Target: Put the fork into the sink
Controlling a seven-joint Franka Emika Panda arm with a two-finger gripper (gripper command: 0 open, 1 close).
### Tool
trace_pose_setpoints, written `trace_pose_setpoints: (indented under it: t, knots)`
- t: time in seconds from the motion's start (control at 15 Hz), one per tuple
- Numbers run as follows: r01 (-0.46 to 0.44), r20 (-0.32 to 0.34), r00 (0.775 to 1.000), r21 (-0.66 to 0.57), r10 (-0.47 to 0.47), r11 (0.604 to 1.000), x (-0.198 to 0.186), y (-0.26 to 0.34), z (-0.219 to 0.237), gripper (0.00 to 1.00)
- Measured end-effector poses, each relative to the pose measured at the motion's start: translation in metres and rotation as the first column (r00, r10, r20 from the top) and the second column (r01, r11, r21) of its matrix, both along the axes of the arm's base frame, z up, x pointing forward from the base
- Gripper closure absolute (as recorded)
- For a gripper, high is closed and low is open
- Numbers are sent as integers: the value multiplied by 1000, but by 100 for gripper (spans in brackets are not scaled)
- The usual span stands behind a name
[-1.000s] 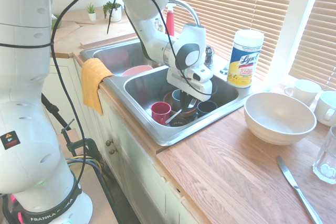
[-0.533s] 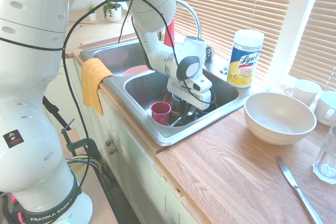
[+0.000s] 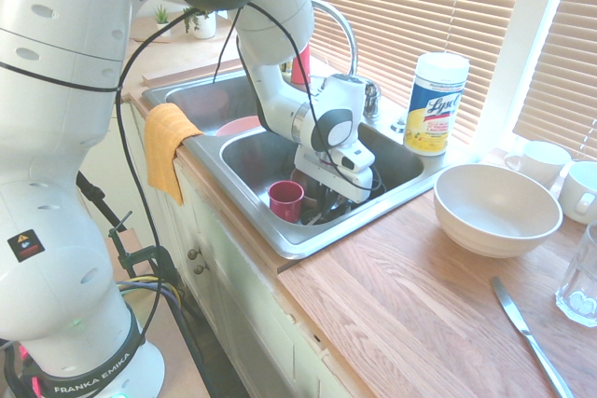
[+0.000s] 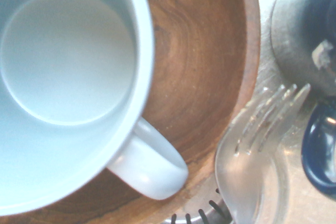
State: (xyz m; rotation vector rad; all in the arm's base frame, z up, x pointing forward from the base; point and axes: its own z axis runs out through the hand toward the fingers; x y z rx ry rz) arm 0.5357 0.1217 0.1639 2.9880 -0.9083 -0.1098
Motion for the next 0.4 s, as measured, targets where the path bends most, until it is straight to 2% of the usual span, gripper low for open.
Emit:
trace_pose_setpoints:
  t: [0.27, 0.4]
  knots:
    - [-15, 15, 1000, 3, 15, 1000, 1, 1, 8, 0]
    - [-29, 36, 999, 3, 29, 1000, 0, 7, 37, 0]
